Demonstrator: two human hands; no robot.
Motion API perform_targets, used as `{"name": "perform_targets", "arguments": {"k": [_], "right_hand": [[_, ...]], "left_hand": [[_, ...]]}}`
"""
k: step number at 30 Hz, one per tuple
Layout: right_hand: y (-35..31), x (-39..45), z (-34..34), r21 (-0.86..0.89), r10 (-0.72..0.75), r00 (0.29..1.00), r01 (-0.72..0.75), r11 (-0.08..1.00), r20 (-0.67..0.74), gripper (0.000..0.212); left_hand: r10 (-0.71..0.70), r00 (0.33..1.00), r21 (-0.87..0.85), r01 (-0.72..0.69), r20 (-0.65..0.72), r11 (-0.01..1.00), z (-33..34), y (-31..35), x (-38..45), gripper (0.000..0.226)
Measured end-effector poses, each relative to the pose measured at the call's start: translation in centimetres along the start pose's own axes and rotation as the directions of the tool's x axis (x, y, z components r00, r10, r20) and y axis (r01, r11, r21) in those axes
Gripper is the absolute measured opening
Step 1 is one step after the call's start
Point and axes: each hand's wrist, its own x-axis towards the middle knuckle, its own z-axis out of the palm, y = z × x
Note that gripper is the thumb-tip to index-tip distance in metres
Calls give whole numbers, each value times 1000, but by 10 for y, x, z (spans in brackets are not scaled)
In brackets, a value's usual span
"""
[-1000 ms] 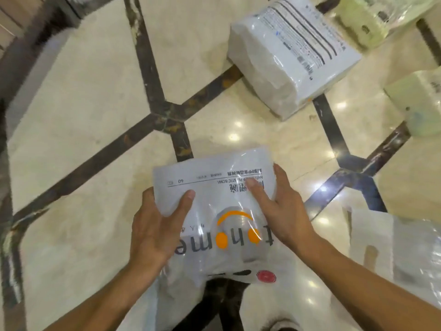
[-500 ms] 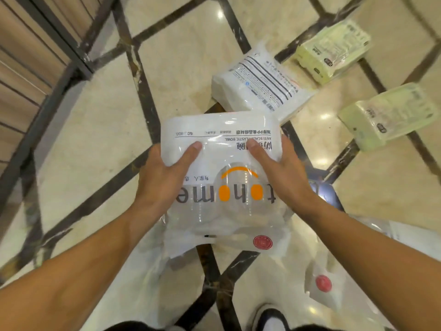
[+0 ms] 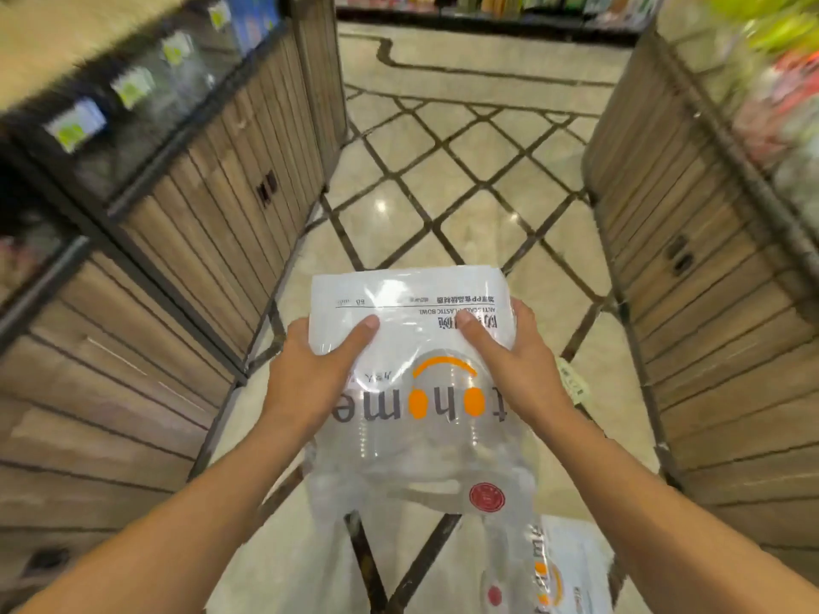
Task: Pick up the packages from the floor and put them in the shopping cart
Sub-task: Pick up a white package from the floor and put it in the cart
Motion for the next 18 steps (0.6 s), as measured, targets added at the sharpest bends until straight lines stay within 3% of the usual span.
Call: {"name": "perform_targets", "arguments": {"k": [4,10,15,18], "right_hand": [[-127,-7,-58,52,-74,997,75,996,-12,58],[-289,-23,-127,87,-258,962,266,960,-95,65],[-383,-38,-187,63,-361,918,375,925,-161,66],[-424,-55,-221,28,-407,891,421,907,-199,66]], "left_hand": [[89,996,-11,-89,-28,996,-37,137,-22,50],[297,953,37,-295,-67,955,-91,310,-46,40],[431,899,44,-429,-82,902,-111,422,-71,29],[476,877,-14,-478,-59,878,-114,471,-88,38]]}}
